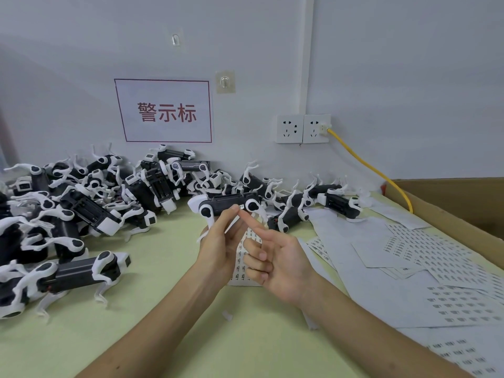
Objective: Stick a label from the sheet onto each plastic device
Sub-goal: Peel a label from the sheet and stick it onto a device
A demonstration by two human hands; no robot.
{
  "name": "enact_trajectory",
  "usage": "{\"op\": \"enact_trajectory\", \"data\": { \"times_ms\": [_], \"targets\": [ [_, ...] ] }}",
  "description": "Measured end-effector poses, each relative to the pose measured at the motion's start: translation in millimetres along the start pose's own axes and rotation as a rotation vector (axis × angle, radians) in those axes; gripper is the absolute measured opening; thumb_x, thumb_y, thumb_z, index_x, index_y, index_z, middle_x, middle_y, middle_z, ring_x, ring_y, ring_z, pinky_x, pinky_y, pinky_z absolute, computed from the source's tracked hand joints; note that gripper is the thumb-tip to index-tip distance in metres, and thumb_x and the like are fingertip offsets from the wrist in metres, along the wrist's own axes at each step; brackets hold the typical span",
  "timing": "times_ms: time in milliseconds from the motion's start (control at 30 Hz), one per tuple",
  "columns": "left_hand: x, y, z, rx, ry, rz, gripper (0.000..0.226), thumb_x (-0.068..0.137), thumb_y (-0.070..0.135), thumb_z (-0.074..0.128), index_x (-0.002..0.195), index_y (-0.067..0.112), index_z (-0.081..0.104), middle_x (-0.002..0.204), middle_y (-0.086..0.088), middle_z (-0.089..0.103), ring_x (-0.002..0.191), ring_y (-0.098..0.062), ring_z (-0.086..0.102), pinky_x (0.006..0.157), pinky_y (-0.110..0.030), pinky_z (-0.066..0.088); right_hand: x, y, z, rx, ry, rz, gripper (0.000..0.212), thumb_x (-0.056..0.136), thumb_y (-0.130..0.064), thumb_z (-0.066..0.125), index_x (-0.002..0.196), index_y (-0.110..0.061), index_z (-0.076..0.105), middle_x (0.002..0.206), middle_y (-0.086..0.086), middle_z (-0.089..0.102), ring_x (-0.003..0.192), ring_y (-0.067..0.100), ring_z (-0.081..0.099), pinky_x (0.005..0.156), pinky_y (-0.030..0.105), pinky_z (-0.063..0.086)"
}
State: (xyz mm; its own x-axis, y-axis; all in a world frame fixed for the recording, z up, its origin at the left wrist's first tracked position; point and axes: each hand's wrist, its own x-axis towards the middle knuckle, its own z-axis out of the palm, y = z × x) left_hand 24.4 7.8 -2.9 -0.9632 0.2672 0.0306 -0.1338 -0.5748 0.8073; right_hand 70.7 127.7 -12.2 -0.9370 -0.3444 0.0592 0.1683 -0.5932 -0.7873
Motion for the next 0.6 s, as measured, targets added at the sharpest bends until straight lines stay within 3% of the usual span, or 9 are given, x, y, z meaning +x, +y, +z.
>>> {"op": "enact_trajectory", "data": {
  "times_ms": [167,333,400,500,600],
  "targets": [
    [0.9,-0.3,0.1,0.008,0.045,-0.004,0.038,0.090,0.029,0.071,0.052,0.023,0.072,0.073,0.008,0.075,0.063,-0.007,0.073,0.047,-0.017,0.052,-0.6,0.7,0.8,-0.010,0.000,0.008,0.043,0.094,-0.024,0.048,0.132,-0.037,0.065,0.060,-0.002,0.026,0.054,0.013,0.013,0.048,0.026,0.015],
    [0.6,0.1,-0.3,0.030,0.094,-0.010,0.019,0.088,0.029,0.074,0.075,0.017,0.066,0.075,0.006,0.076,0.067,-0.006,0.074,0.049,-0.017,0.052,-0.8,0.4,1.5,-0.009,0.008,0.010,0.044,0.092,-0.025,0.051,0.132,-0.036,0.065,0.060,-0.002,0.026,0.054,0.013,0.014,0.049,0.026,0.015],
    [2.1,-0.6,-0.8,0.037,0.112,-0.001,0.016,0.087,0.029,0.075,0.082,0.018,0.066,0.080,0.007,0.077,0.073,-0.004,0.074,0.057,-0.016,0.054,-1.1,-0.4,2.0,-0.017,0.005,0.003,0.044,0.088,-0.027,0.055,0.130,-0.036,0.066,0.060,-0.002,0.026,0.054,0.013,0.015,0.048,0.026,0.015],
    [3.3,-1.8,-1.5,0.039,0.143,0.025,0.020,0.086,0.030,0.077,0.099,0.019,0.066,0.089,0.011,0.077,0.084,0.001,0.074,0.085,-0.022,0.050,-1.5,-0.9,2.7,-0.039,-0.005,-0.003,0.047,0.086,-0.030,0.057,0.132,-0.036,0.065,0.061,-0.002,0.026,0.054,0.013,0.014,0.048,0.025,0.016],
    [4.4,-3.7,-2.4,0.026,0.171,0.021,0.019,0.087,0.029,0.076,0.099,0.018,0.067,0.087,0.012,0.077,0.082,0.002,0.073,0.076,-0.018,0.049,-1.3,0.3,3.1,-0.059,-0.007,0.004,0.048,0.083,-0.031,0.059,0.130,-0.037,0.066,0.061,-0.002,0.026,0.054,0.013,0.014,0.049,0.026,0.015]
  ]
}}
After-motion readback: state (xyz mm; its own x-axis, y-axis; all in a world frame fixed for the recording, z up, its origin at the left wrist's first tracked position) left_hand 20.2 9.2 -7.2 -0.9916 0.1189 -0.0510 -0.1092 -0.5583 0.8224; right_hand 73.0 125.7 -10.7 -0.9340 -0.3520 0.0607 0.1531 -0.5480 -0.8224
